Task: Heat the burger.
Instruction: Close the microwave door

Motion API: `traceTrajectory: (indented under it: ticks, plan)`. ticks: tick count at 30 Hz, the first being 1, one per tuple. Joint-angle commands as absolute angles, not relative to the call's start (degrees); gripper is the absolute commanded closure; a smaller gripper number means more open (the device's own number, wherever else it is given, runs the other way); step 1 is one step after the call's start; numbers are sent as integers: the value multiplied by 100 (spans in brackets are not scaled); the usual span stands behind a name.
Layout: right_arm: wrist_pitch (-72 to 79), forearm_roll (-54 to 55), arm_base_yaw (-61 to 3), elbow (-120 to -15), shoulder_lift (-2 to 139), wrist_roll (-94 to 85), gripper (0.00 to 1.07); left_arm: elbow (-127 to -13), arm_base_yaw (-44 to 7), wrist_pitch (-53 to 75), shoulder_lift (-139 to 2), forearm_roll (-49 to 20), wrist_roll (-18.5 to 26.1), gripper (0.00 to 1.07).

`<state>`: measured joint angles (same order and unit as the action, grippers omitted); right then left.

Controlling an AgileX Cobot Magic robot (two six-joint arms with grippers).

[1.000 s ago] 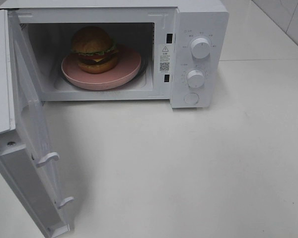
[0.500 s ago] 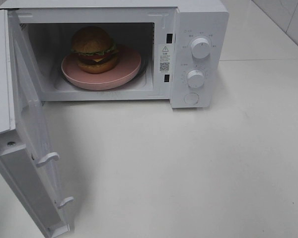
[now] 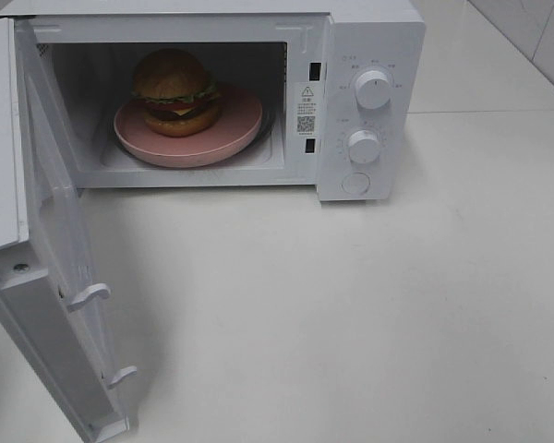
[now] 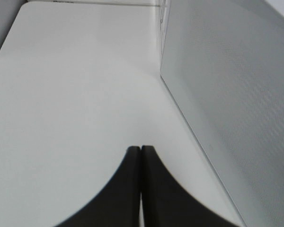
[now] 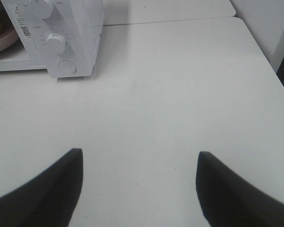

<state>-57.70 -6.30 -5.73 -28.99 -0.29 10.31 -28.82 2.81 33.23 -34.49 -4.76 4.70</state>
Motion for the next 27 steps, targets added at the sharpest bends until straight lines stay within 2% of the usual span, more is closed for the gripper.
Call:
traceTrajectory:
  ticks: [1, 5, 6, 8, 11, 15, 21, 24, 26, 27]
  plan:
    - [-5770, -636, -521, -2893, -172, 968, 43, -2727, 258, 2475, -3690, -481, 458, 107]
    - [-5770, -636, -521, -2893, -172, 968, 43, -2389, 258, 1725, -3839, -533, 458, 107]
    - [-5770, -636, -521, -2893, -172, 968, 43, -2154, 258, 1134, -3925, -527, 458, 107]
    - [-5770, -636, -521, -2893, -172, 968, 43, -2051, 258, 871, -3953, -521, 458, 107]
    - [-5770, -636, -521, -2893, -172, 968, 43, -1616, 258, -275, -4217, -527, 447, 107]
    - [-5770, -636, -521, -2893, -172, 968, 43, -1432, 258, -1026, -4647, -527, 246, 107]
    - [-5770, -636, -521, -2893, -172, 968, 43, -1404, 258, -1839, -5409, -493, 201, 107]
    - [-5770, -636, -521, -2893, -172, 968, 43, -1404, 258, -2498, -5827, -258, 189, 107]
    - [-5770, -636, -521, -2893, -172, 968, 43, -1404, 258, -3231, -6222, 315, -97, 107]
    - [-5770, -636, -521, -2893, -172, 968, 43, -1404, 258, -3231, -6222, 315, -97, 107]
